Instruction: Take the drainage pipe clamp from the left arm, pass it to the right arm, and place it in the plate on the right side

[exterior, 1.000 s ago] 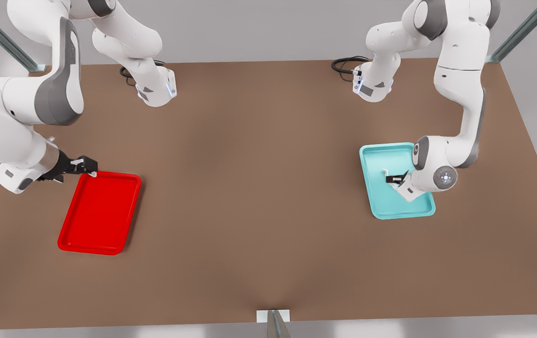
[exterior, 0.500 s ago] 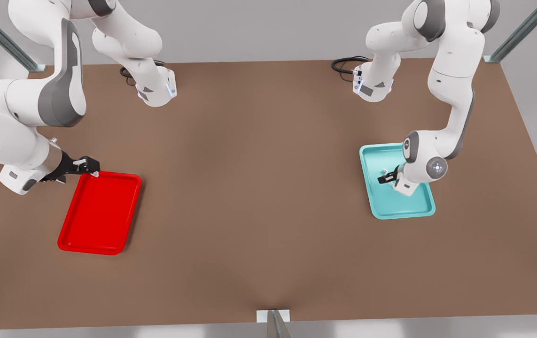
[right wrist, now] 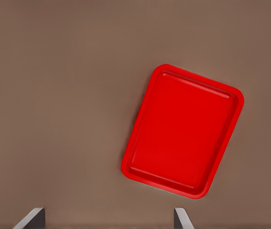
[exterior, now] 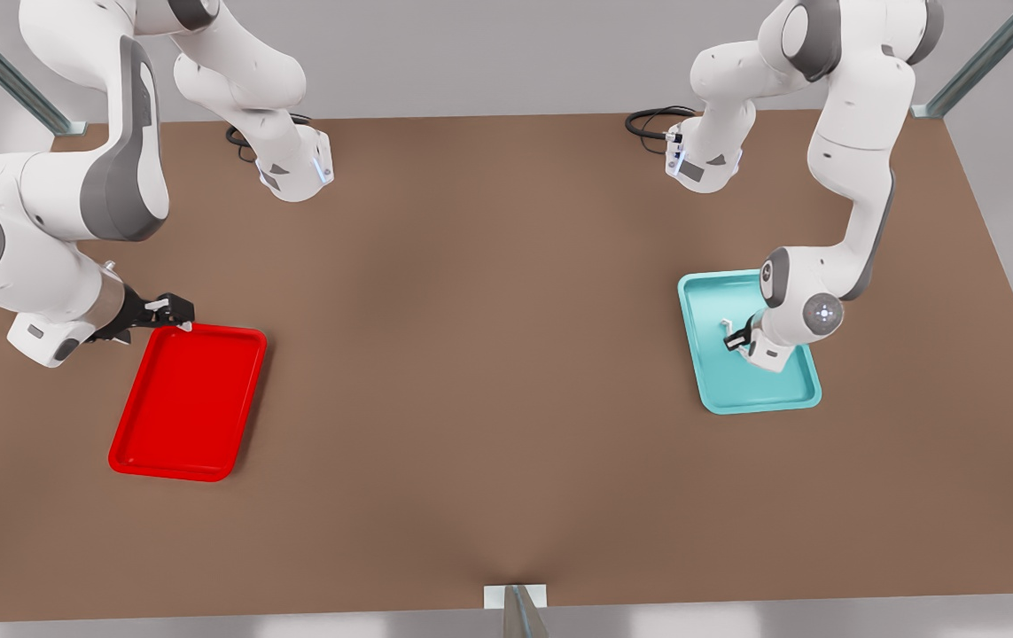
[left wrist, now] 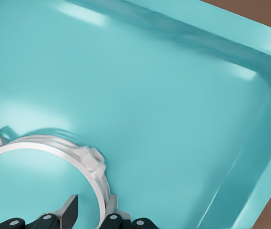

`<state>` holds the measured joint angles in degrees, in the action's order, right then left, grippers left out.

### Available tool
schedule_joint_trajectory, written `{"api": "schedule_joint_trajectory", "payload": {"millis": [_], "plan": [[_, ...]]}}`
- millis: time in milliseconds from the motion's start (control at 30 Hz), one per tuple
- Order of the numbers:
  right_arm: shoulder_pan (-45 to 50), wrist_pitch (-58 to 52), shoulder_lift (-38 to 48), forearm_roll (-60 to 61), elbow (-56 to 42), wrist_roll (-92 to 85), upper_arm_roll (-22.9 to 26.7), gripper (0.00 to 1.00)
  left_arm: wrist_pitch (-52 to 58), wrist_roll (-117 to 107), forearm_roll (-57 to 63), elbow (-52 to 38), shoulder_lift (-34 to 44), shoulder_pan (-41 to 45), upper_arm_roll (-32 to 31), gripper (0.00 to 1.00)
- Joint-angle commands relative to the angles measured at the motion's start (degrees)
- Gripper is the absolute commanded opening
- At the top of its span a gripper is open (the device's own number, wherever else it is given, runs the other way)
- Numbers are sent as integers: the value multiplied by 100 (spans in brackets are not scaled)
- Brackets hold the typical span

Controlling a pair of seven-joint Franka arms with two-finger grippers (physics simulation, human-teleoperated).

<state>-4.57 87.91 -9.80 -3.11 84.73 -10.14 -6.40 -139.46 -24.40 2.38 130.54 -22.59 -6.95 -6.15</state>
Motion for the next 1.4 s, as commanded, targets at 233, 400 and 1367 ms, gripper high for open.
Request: {"api": "schedule_joint_trajectory", "payload": {"millis": [233, 400, 1367], "plan": [[0, -11, 21, 4, 35, -32, -1, 100, 200, -338, 35, -3, 71, 10, 0, 21], [0, -11, 30, 4, 61, -40, -1, 100, 288, -329, 26, -55, 238, 19, 9, 21], [528, 174, -1086, 821, -194, -3662, -19, 100, 2740, -16322, 8, -7086, -2723, 3569, -765, 21]]}}
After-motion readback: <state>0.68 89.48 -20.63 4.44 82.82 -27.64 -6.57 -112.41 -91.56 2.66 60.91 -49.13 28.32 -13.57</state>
